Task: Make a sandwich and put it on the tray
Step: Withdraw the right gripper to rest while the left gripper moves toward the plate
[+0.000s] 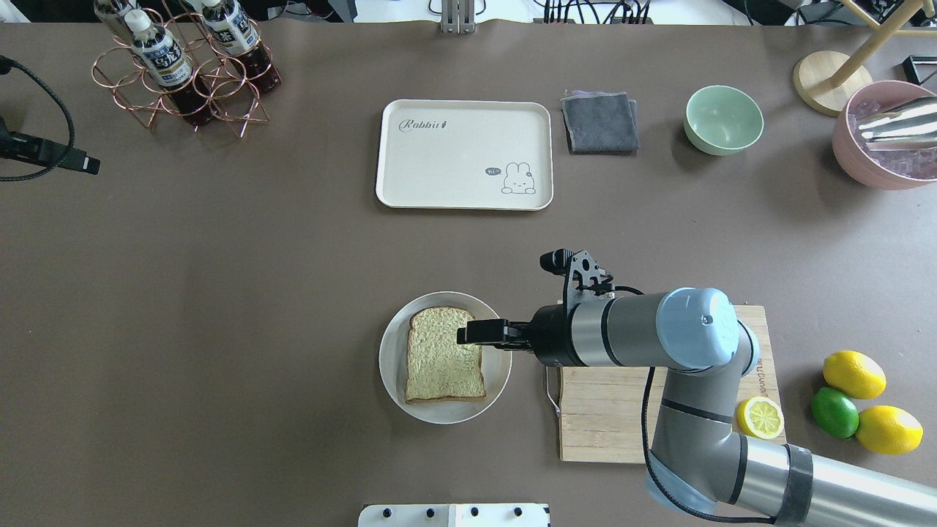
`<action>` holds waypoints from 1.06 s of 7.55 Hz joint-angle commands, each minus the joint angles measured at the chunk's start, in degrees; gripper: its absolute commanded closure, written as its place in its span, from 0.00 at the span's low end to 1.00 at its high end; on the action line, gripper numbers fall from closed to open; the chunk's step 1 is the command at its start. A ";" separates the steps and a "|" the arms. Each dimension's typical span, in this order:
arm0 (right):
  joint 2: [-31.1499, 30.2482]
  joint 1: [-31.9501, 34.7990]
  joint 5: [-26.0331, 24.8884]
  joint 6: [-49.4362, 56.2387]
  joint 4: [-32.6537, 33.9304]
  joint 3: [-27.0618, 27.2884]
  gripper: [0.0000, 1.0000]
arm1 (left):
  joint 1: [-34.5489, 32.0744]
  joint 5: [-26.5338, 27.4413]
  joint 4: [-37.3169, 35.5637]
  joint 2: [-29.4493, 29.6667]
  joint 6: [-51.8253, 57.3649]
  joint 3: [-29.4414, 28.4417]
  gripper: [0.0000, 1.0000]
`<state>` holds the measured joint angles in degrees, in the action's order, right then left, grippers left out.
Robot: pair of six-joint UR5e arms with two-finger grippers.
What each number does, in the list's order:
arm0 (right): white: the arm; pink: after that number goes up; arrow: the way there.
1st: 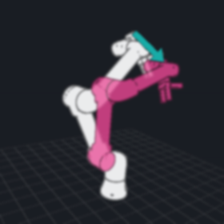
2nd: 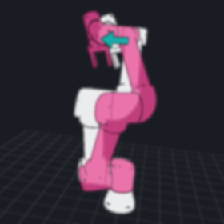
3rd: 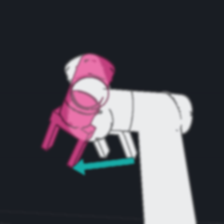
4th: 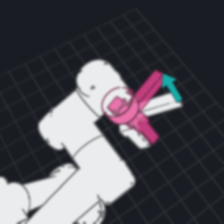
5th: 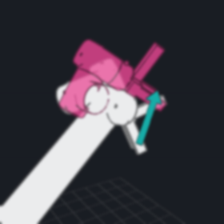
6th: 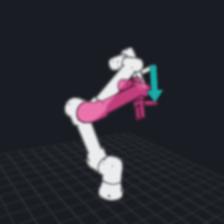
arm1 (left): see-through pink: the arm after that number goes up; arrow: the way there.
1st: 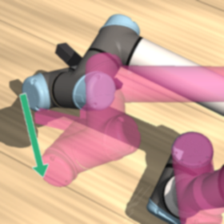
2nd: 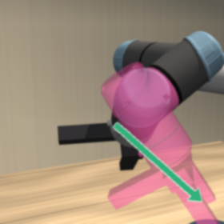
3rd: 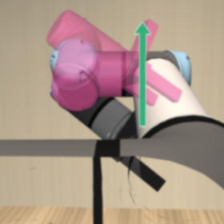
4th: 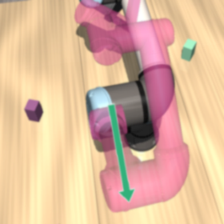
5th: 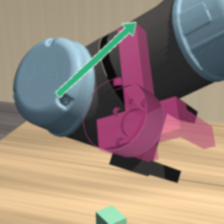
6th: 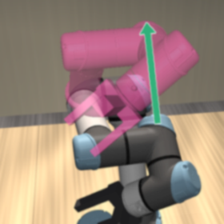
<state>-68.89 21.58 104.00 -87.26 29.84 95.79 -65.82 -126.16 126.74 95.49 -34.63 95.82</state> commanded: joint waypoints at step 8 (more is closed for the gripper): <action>-6.78 23.88 19.23 -3.11 7.11 4.32 0.00 | 29.22 24.34 0.35 13.85 -39.35 7.70 0.03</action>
<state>-74.44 35.11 112.84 -92.20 31.46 99.91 -43.30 -108.67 127.06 108.65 -68.42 101.38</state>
